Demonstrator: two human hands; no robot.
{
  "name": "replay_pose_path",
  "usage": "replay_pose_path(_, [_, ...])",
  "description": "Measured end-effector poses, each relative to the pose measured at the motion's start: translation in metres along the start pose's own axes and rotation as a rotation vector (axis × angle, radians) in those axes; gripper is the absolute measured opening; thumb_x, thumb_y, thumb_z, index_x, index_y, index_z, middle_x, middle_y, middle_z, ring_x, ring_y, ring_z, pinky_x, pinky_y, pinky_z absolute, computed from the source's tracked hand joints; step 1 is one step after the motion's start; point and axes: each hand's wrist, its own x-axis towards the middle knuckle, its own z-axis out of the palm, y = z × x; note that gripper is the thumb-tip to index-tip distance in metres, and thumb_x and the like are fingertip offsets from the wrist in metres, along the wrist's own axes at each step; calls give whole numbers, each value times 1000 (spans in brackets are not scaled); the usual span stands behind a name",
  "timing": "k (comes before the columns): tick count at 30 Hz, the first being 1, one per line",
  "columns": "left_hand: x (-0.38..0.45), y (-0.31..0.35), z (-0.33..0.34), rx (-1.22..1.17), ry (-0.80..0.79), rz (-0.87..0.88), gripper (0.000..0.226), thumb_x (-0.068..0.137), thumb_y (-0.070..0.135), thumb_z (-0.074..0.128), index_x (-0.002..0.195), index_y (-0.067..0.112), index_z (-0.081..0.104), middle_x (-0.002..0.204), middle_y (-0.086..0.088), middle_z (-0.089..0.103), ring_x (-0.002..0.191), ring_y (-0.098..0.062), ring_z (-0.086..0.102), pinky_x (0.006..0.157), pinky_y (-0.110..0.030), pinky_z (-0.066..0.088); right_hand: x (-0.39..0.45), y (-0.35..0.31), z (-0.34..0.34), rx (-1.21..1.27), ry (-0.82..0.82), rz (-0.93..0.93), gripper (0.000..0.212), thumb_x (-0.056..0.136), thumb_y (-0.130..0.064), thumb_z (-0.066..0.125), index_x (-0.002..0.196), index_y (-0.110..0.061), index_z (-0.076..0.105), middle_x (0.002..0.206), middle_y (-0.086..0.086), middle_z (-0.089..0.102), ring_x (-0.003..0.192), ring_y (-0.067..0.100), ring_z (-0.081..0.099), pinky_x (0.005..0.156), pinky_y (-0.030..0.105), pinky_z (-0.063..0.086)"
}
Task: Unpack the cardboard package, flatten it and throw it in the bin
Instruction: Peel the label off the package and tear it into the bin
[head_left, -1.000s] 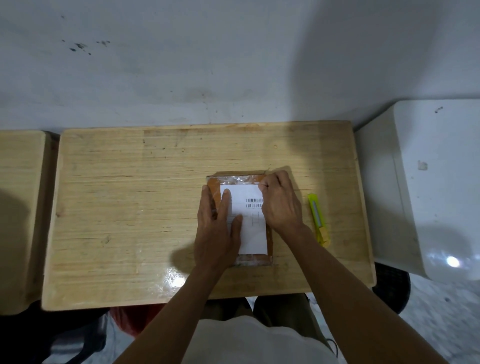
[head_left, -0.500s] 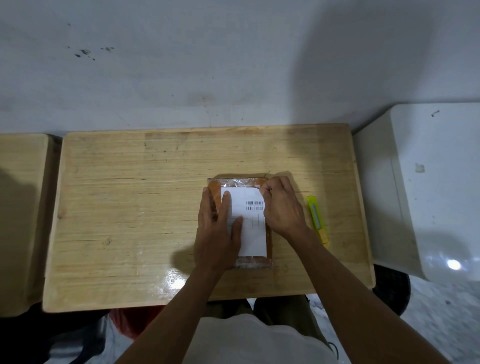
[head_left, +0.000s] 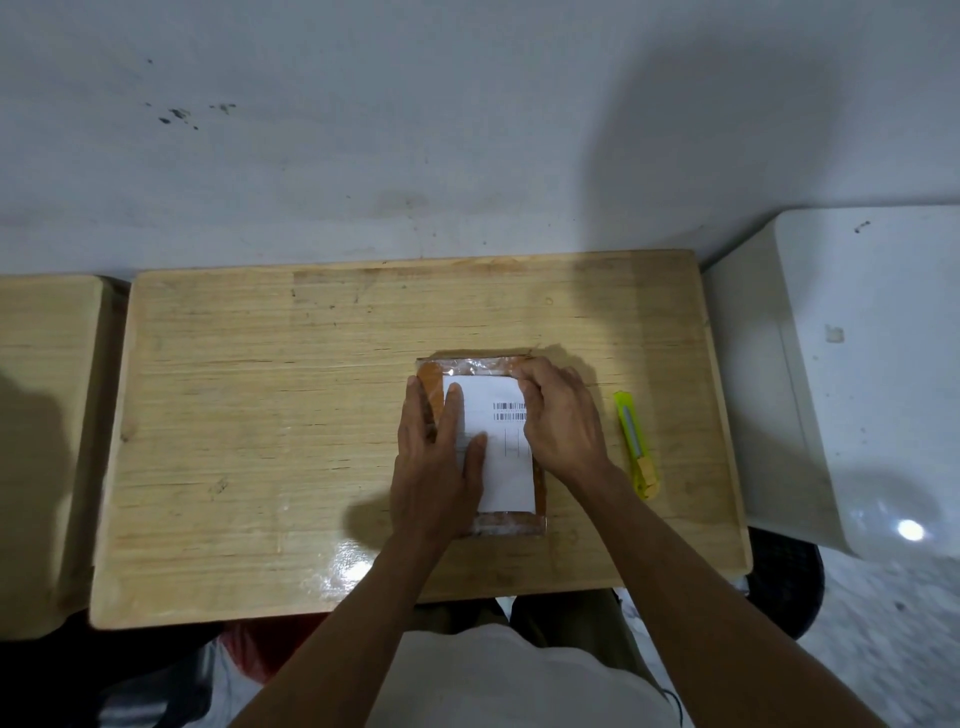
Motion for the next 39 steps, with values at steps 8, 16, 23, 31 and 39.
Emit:
replay_pose_path(8, [0, 1, 0, 1, 17, 19, 66, 98, 49, 44, 156, 21, 29, 165, -17, 5, 148, -37, 24, 105, -49, 44, -4, 1, -1, -192, 23, -142, 26, 90, -21, 63, 113, -10, 70, 109, 10, 69, 101, 31, 59, 88, 37, 49])
replay_pose_path(16, [-1, 2, -1, 28, 27, 32, 66, 99, 47, 44, 156, 18, 28, 164, -22, 9, 147, -41, 26, 104, -50, 45, -14, -1, 4, -315, 114, -148, 14, 91, -24, 60, 92, -15, 71, 118, 0, 62, 107, 24, 53, 74, 35, 49])
replay_pose_path(23, [-1, 3, 0, 32, 25, 44, 66, 99, 45, 45, 156, 15, 29, 164, -22, 8, 147, -41, 25, 104, -50, 45, -4, -2, 4, 13, -45, 50, 13, 92, -16, 63, 85, -8, 69, 145, -2, 46, 131, 14, 45, 96, 31, 45])
replay_pose_path(31, [-1, 3, 0, 32, 24, 52, 66, 101, 42, 45, 157, 15, 25, 165, -20, 5, 150, -38, 20, 107, -48, 43, 5, 2, -10, 195, -208, 91, 17, 90, -11, 68, 76, 0, 68, 145, 1, 41, 126, 7, 44, 84, 2, 31])
replay_pose_path(39, [-3, 12, 0, 9, 27, 22, 71, 102, 39, 43, 160, 16, 8, 167, -12, -4, 154, -31, 7, 109, -47, 41, 6, 10, -27, 298, -392, 78, 14, 90, -19, 67, 80, -11, 73, 153, -7, 35, 136, 5, 35, 108, 31, 35])
